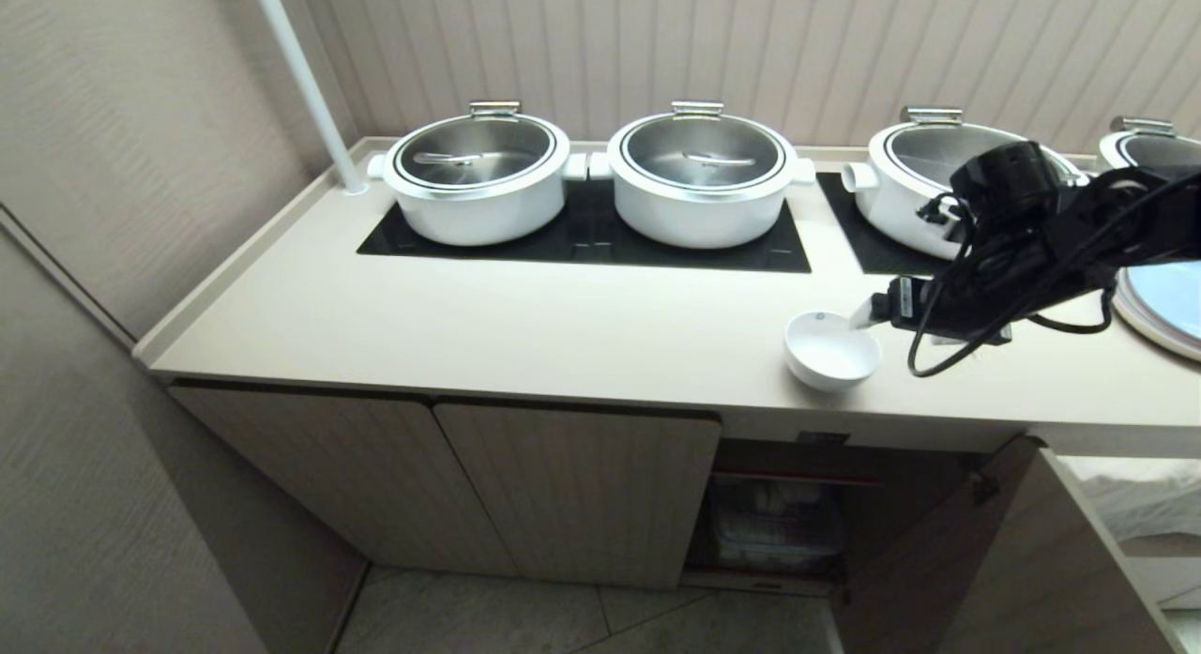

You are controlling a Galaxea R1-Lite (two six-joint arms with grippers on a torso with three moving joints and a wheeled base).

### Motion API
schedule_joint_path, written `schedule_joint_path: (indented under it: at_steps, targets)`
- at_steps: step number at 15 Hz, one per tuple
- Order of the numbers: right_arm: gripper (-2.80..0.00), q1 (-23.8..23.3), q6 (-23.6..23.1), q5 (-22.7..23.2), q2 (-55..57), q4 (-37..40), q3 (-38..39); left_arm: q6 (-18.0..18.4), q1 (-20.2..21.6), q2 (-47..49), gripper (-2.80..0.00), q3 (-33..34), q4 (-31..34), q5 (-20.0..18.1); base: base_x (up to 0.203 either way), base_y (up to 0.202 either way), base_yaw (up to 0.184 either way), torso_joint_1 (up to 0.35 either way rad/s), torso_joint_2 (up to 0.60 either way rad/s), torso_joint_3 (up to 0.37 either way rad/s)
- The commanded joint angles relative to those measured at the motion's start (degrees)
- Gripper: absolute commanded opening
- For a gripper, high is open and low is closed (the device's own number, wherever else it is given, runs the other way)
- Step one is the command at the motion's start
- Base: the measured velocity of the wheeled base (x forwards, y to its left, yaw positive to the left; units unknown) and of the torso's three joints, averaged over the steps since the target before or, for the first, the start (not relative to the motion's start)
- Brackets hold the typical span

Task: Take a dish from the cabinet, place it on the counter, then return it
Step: Place it on the table, then pick up the bowl from the table

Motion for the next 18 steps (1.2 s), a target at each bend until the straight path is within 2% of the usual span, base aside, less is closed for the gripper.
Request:
schedule_joint_path:
  at_steps: [1, 7, 13, 18]
  targets:
    - [-2.8, 0.2, -0.7, 0.0, -5.2, -2.7, 6.0, 0.0, 0.0, 0.0, -2.8, 0.0, 0.0, 0.0, 0.0, 0.0, 0.0, 0.0, 0.0, 0.0]
    - [-2.8, 1.0, -3.6, 0.2, -13.3, -12.4, 20.4, 0.0, 0.0, 0.0, -2.8, 0.0, 0.0, 0.0, 0.0, 0.0, 0.0, 0.0, 0.0, 0.0]
    - [-2.8, 2.7, -6.5, 0.0, -29.1, -26.4, 45.9, 0.0, 0.0, 0.0, -2.8, 0.0, 0.0, 0.0, 0.0, 0.0, 0.0, 0.0, 0.0, 0.0]
    - [-2.8, 2.8, -9.6, -0.1, -43.3, -28.9, 63.5, 0.0, 0.0, 0.0, -2.8, 0.0, 0.0, 0.0, 0.0, 0.0, 0.0, 0.0, 0.0, 0.0]
